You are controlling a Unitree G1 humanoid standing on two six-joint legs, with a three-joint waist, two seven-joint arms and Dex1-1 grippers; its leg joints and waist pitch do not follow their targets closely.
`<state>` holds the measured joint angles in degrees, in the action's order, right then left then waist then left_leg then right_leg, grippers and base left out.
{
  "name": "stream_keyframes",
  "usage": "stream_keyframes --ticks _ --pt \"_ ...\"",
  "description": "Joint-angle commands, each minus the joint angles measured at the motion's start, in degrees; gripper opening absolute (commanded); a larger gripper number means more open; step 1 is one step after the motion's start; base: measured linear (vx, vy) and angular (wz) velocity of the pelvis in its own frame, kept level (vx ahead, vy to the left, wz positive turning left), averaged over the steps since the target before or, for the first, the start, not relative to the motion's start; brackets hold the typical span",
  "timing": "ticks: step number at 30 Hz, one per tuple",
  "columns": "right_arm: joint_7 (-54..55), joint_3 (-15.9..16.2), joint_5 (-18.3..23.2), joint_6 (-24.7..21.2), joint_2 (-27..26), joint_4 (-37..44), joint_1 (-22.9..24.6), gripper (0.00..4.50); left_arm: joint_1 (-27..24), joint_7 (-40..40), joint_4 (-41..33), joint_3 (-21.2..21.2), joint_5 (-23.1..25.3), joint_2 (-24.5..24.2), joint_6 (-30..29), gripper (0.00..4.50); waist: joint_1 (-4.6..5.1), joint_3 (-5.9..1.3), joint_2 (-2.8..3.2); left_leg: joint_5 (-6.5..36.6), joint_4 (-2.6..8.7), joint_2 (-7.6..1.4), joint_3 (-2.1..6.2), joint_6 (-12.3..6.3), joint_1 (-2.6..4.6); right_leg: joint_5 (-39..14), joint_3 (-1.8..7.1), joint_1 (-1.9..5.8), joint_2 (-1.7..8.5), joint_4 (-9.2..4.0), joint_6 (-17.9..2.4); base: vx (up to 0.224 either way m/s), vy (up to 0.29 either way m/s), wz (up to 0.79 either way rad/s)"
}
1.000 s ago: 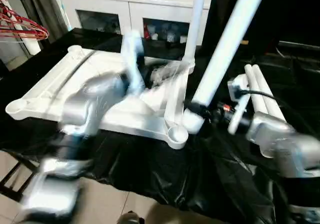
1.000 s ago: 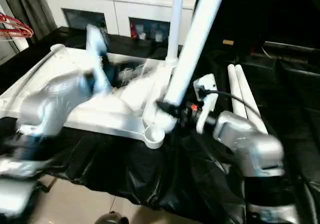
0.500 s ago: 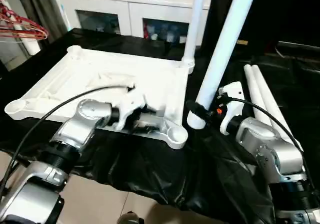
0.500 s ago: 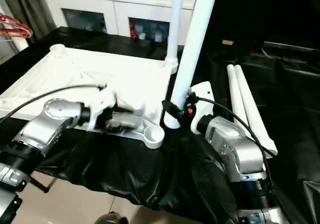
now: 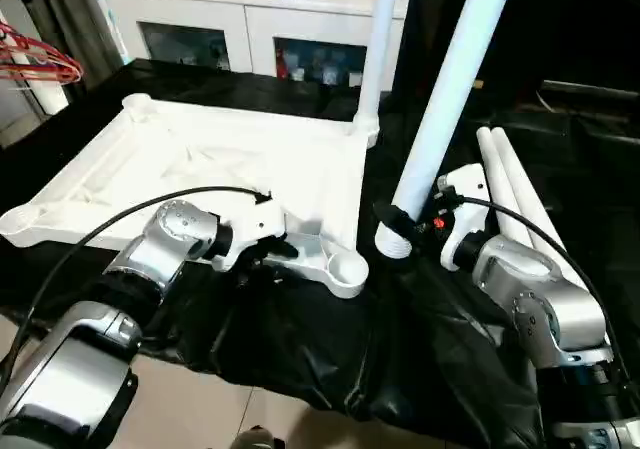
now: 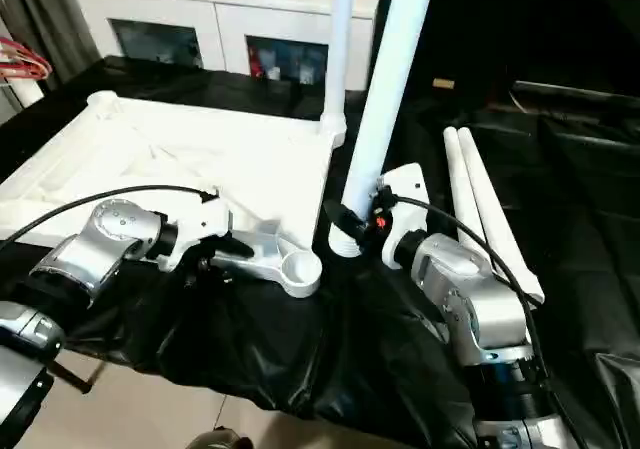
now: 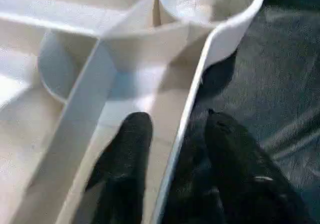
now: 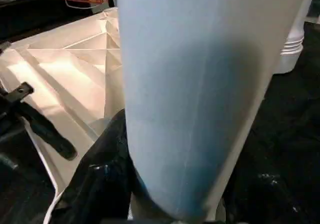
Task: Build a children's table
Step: Pick table leg, then rotate table base
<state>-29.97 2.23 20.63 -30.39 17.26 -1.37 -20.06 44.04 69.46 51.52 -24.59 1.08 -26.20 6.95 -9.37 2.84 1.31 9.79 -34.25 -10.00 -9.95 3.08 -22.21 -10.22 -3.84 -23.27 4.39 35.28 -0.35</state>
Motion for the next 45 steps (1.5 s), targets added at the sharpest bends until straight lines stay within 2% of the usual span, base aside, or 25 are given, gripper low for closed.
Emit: stream_keyframes --ticks 1,5,6,11,12,16,21,24,28,29,32,38,39,40,45 --pt "-0.32 0.03 -0.11 0.26 0.61 1.06 0.32 1.89 2.35 0.39 2.04 0.4 1.2 0.35 1.77 1.48 0.12 -4.16 -0.49 11.33 4.27 -3.13 1.06 0.94 1.32 -10.67 2.87 2.67 5.01 -3.67 -9.89 0.0 0.0 0.0" --pt "-0.71 0.07 -0.2 0.3 0.73 0.98 0.24 1.89 3.15 1.66 4.16 0.79 1.49 0.39 2.77 1.27 -0.02 -4.11 -0.57 11.72 4.31 -3.16 1.07 0.97 1.36 -11.34 2.88 2.71 5.11 -3.74 -10.0 0.0 0.0 0.0" --pt "-0.91 0.06 -0.28 0.33 0.79 0.9 0.14 1.89 3.21 2.1 4.51 1.07 1.37 0.39 2.93 1.03 0.01 -4.11 -0.58 11.59 4.3 -3.2 1.09 0.96 1.33 -11.19 2.89 2.71 5.11 -3.69 -10.08 0.0 0.0 0.0" --pt "-1.62 0.08 -0.53 0.46 1.11 0.57 -0.13 1.89 3.29 3.23 5.5 1.83 1.2 0.42 3.11 0.82 -0.07 -4.11 -0.74 11.24 4.25 -3.18 1.05 0.65 1.3 -11.21 2.85 2.74 5.17 -3.64 -10.44 0.0 0.0 0.0" --pt "-1.82 0.19 -0.58 0.5 1.22 0.52 -0.16 1.89 3.22 3.4 5.68 1.58 1.53 0.27 3.25 0.62 -0.05 -4.13 -0.66 11.12 4.29 -3.27 1.1 0.65 1.29 -10.79 2.86 2.74 5.15 -3.56 -10.48 0.0 0.0 0.0" --pt "-2.17 0.27 -0.5 0.37 1.33 0.68 -0.21 1.89 3.19 3.09 6.72 1.71 1.99 0.26 3.68 0.52 0.11 -4.18 -0.79 10.3 4.24 -3.22 1.07 0.37 1.17 -8.75 2.84 2.89 5.14 -3.35 -10.94 0.0 0.0 0.0" --pt "-2.12 -0.18 -0.14 0.03 1.14 0.87 -0.23 1.89 2.35 1.46 4.98 2.41 2.12 1.22 0.01 0.14 0.7 -4.04 -0.8 10.79 4.23 -3.09 1.05 0.17 1.11 -9.95 2.82 3.07 5.25 -3.57 -11.39 0.0 0.0 0.0" --pt "-1.57 -0.98 0.36 -0.46 0.64 1.25 -0.25 1.89 0.42 0.05 0.38 3.95 -0.27 3.63 -4.66 0.02 0.87 -4.0 -0.76 11.15 4.22 -3.3 1.11 0.09 1.22 -10.27 2.82 3.03 5.31 -3.57 -12.12 0.0 0.0 0.0" --pt "-0.96 -1.09 -0.13 -0.21 0.41 0.67 -0.47 1.89 -2.81 -3.47 -7.44 4.17 -1.08 6.85 -9.35 0.01 0.8 -4.12 -0.76 10.26 4.06 -3.34 0.99 -0.68 1.22 -8.25 2.81 3.03 5.13 -3.42 -13.05 0.0 0.0 0.0" --pt "-0.96 -1.09 -0.13 -0.21 0.41 0.67 -0.47 1.89 -2.81 -3.47 -7.44 4.17 -1.08 6.85 -9.35 0.0 0.8 -4.06 -0.75 10.24 4.04 -3.28 0.97 -0.79 1.17 -8.31 2.78 2.98 5.03 -3.46 -13.03 0.0 0.0 0.0" --pt "-0.79 -1.11 -0.48 0.23 0.37 0.04 -0.63 1.89 -5.83 -5.46 -12.63 3.49 -0.69 9.05 -10.68 0.0 0.63 -3.96 -0.77 10.83 4.08 -3.3 1.01 -0.88 1.21 -10.66 2.81 2.92 5.04 -3.81 -12.12 0.0 0.0 0.0" --pt "-0.8 -0.83 -0.97 0.65 0.36 -0.07 -0.88 1.89 -8.16 -7.76 -15.42 3.17 1.16 9.18 -9.16 0.0 0.47 -3.86 -0.77 12.86 4.38 -3.28 1.1 -0.1 1.39 -14.32 2.88 2.75 4.98 -4.29 -10.12 0.0 0.0 0.0" --pt "-0.8 -0.77 -1.08 0.79 0.36 -0.21 -0.97 1.89 -8.72 -8.12 -16.56 3.07 1.48 8.67 -9.94 0.45 0.49 -3.86 -0.7 12.8 4.45 -3.27 1.17 0.08 1.25 -13.97 2.85 2.77 4.94 -4.22 -9.85 0.0 0.0 0.0" --pt "-0.8 -0.77 -1.08 0.79 0.36 -0.21 -0.97 1.89 -8.72 -8.12 -16.56 3.07 1.48 8.67 -9.94 0.56 0.46 -3.92 -0.67 12.71 4.43 -3.27 1.17 0.08 1.29 -13.78 2.86 2.75 4.95 -4.21 -9.82 0.0 0.0 0.0" --pt "-1.13 -0.53 -1.09 0.73 0.36 -0.15 -0.78 1.89 -10.37 -9.13 -18.95 4.41 1.95 6.97 -12.0 0.69 0.56 -3.92 -0.65 12.47 4.44 -3.2 1.17 0.01 1.18 -12.64 2.81 2.73 4.85 -4.08 -10.02 0.0 0.0 0.0"
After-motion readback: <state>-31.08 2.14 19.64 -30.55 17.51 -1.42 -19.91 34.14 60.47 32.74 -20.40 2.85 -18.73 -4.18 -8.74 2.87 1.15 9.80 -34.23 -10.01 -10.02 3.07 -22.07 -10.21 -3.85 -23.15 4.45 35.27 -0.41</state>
